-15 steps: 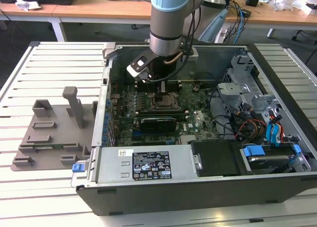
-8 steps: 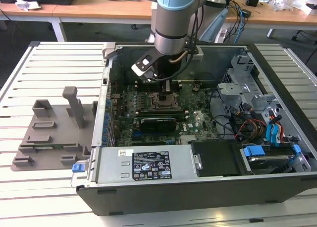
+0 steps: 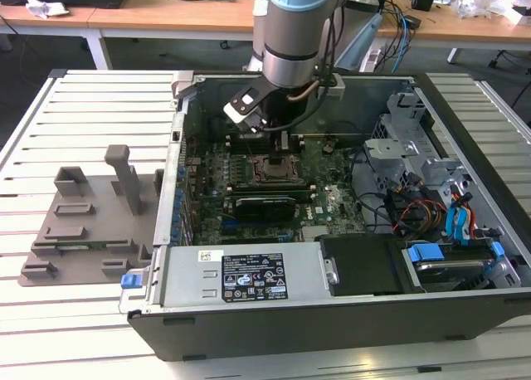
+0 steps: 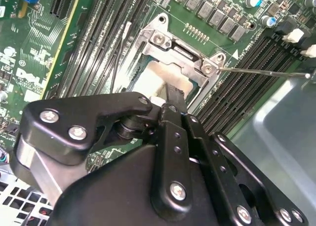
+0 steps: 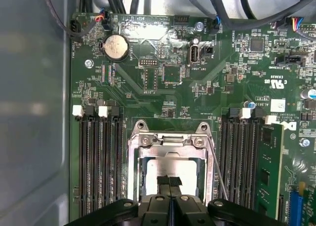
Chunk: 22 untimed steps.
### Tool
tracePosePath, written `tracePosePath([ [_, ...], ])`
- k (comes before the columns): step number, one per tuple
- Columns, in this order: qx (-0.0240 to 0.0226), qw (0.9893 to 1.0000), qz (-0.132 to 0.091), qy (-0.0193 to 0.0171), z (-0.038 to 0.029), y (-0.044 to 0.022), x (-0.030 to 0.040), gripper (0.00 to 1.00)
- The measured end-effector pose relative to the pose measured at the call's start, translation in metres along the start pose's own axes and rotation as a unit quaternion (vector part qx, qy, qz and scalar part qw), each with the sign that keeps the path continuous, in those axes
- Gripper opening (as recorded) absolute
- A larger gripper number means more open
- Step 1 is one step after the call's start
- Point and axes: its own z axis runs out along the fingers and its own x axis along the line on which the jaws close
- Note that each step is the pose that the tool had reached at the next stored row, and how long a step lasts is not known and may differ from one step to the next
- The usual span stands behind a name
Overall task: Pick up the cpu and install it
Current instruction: 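Close the cpu cover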
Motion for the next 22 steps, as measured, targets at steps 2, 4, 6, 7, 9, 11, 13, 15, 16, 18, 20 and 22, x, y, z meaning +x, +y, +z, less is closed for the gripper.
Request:
tracePosePath([
  [2, 0.0, 1.0, 0.0, -0.0001, -0.0025, -0.0001, -0.0001, 0.11],
  [4, 0.0, 1.0, 0.0, 0.0, -0.0042, -0.0001, -0.0001, 0.11],
  [6, 0.0, 1.0, 0.0, 0.0, -0.0063, -0.0002, -0.0001, 0.11],
  [7, 0.0, 1.0, 0.0, 0.0, -0.0073, -0.0002, -0.0001, 0.11],
  [9, 0.0, 1.0, 0.0, 0.0, -0.0112, -0.0004, -0.0002, 0.11],
  [11, 0.0, 1.0, 0.0, -0.0001, -0.0137, -0.0004, -0.0002, 0.11],
  [13, 0.0, 1.0, 0.0, 0.0, -0.0162, -0.0005, -0.0003, 0.11],
  [15, 0.0, 1.0, 0.0, 0.0, -0.0209, -0.0006, -0.0003, 0.11],
  [16, 0.0, 1.0, 0.0, 0.0, -0.0236, -0.0007, -0.0004, 0.11],
  [18, 0.0001, 1.0, 0.0, -0.0001, -0.0282, -0.0008, -0.0005, 0.11],
  [20, 0.0001, 1.0, 0.0, -0.0001, -0.0344, -0.001, -0.0006, 0.11],
  [22, 0.0, 1.0, 0.0, 0.0, -0.0405, -0.0012, -0.0007, 0.11],
])
